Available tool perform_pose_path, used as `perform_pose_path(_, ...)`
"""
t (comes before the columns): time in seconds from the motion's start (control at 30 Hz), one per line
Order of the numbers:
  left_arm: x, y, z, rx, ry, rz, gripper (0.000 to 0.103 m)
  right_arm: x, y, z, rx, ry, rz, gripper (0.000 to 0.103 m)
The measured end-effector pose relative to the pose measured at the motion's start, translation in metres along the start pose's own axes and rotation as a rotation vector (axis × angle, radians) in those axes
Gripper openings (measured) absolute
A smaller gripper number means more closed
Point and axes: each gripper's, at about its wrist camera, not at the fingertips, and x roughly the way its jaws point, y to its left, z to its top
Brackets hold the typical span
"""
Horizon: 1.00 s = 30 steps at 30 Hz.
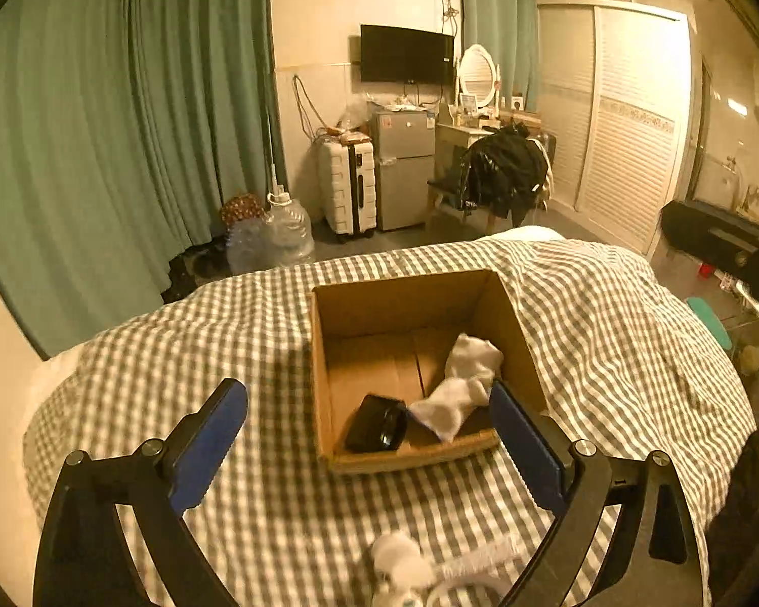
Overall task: Organize objects
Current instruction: 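Move both tools back toward the remaining items on the bed, then grasp the white paper ring with the right tool while the left tool grasps the white plush toy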
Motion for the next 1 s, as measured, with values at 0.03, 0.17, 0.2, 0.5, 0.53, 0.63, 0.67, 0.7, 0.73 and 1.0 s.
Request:
perform_pose_path(0.03, -0.01, 0.002, -0.005, -0.002, 0.001, 0.009, 0.099, -0.013, 0.003, 0.001, -0.006, -0.009, 0.004, 0.082)
perform_pose_path(0.17, -0.033, 0.009, -0.029, -0.022, 0.003, 0.037, 0.099, -0.056, 0.018, -0.003, -0.035, -0.025, 0.012, 0.088)
perform_pose_path(0.2, -0.036, 0.011, -0.037, -0.029, 0.007, 0.046, 0.099, -0.065, 0.024, -0.008, -0.043, -0.024, 0.014, 0.089)
perform_pose_path(0.5, -0.03, 0.019, -0.136, -0.122, 0.065, 0.147, 0.099, -0.083, 0.058, -0.095, -0.033, 0.1, 0.092, 0.092)
perform_pose_path(0.53, -0.028, 0.018, -0.146, -0.128, 0.054, 0.148, 0.099, -0.077, 0.06, -0.11, -0.029, 0.118, 0.099, 0.092)
perform_pose_path(0.63, -0.011, 0.013, -0.181, -0.128, 0.084, 0.178, 0.099, -0.057, 0.067, -0.15, -0.033, 0.158, 0.118, 0.092)
perform_pose_path(0.67, -0.006, 0.012, -0.189, -0.113, 0.094, 0.178, 0.099, -0.052, 0.068, -0.161, -0.038, 0.166, 0.116, 0.092)
perform_pose_path(0.7, 0.002, 0.009, -0.199, -0.089, 0.114, 0.172, 0.099, -0.044, 0.069, -0.172, -0.045, 0.182, 0.11, 0.092)
perform_pose_path(0.73, 0.009, 0.007, -0.204, -0.072, 0.134, 0.171, 0.099, -0.034, 0.069, -0.185, -0.055, 0.207, 0.107, 0.092)
perform_pose_path(1.0, 0.045, 0.003, -0.23, -0.048, 0.283, 0.124, 0.099, 0.025, 0.067, -0.234, 0.016, 0.385, 0.18, 0.092)
